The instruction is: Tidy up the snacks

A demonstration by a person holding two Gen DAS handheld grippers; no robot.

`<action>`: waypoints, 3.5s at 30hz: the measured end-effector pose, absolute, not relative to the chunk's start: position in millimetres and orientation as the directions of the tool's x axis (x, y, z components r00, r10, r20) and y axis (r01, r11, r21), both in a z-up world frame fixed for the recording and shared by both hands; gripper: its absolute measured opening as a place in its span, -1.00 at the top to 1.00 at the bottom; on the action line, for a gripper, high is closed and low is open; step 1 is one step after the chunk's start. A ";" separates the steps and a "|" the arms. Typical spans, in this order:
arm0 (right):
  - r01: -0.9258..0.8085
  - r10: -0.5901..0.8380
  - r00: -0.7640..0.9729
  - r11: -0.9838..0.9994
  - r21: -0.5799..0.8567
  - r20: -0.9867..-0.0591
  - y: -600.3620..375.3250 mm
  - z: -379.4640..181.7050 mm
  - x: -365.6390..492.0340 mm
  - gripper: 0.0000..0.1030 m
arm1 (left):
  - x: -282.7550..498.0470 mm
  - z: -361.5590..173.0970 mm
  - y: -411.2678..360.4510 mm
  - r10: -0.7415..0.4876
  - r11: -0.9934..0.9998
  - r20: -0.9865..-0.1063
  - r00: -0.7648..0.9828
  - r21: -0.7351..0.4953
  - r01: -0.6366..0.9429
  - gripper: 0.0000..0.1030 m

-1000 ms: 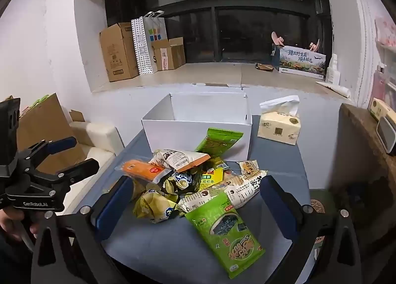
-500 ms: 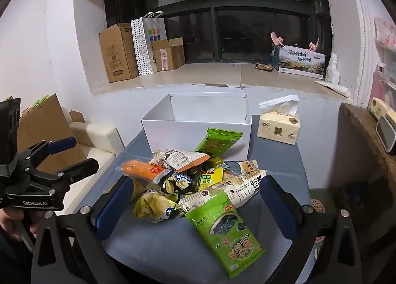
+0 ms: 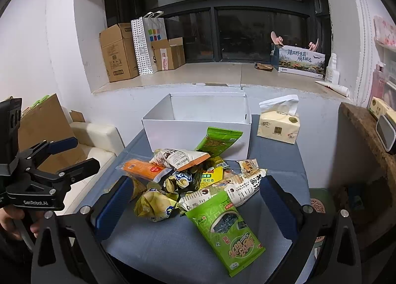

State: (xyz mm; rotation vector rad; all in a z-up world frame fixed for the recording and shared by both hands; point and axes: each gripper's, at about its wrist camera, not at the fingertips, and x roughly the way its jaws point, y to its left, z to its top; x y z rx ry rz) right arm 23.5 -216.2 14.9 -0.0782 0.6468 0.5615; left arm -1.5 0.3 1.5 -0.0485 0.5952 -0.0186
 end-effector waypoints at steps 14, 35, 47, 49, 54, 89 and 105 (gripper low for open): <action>-0.521 0.475 0.652 0.847 0.105 -0.591 -215.8 12.1 23.4 -1.00 | 0.3 2.7 0.2 -0.033 0.999 -0.563 0.826 -0.049 0.007 -1.00; -0.528 0.487 0.641 0.840 0.119 -0.593 -215.0 10.2 22.5 -1.00 | -1.1 1.3 -1.5 -0.033 0.999 -0.563 0.826 -0.037 0.015 -1.00; -0.529 0.488 0.640 0.840 0.121 -0.593 -216.4 9.1 22.4 -1.00 | -0.9 1.9 -3.4 -0.037 0.999 -0.564 0.825 -0.038 0.019 -1.00; -0.529 0.489 0.639 0.840 0.123 -0.594 -216.5 8.9 22.6 -1.00 | -0.9 1.8 -3.4 -0.035 0.999 -0.564 0.825 -0.037 0.017 -1.00; -0.530 0.491 0.638 0.839 0.123 -0.593 -217.0 7.8 22.5 -1.00 | -1.2 2.3 -3.1 -0.034 0.999 -0.563 0.826 -0.037 0.016 -1.00; -0.504 0.607 0.494 0.783 0.364 -0.622 -162.4 -74.1 215.6 -0.34 | 9.0 -28.8 49.2 -0.142 0.973 -0.560 0.816 -0.232 0.010 -1.00; -0.500 0.585 0.660 0.810 0.307 -0.471 -272.6 10.9 93.3 -0.35 | 144.1 -71.1 -11.0 -0.256 0.862 -0.769 0.586 0.094 0.499 -1.00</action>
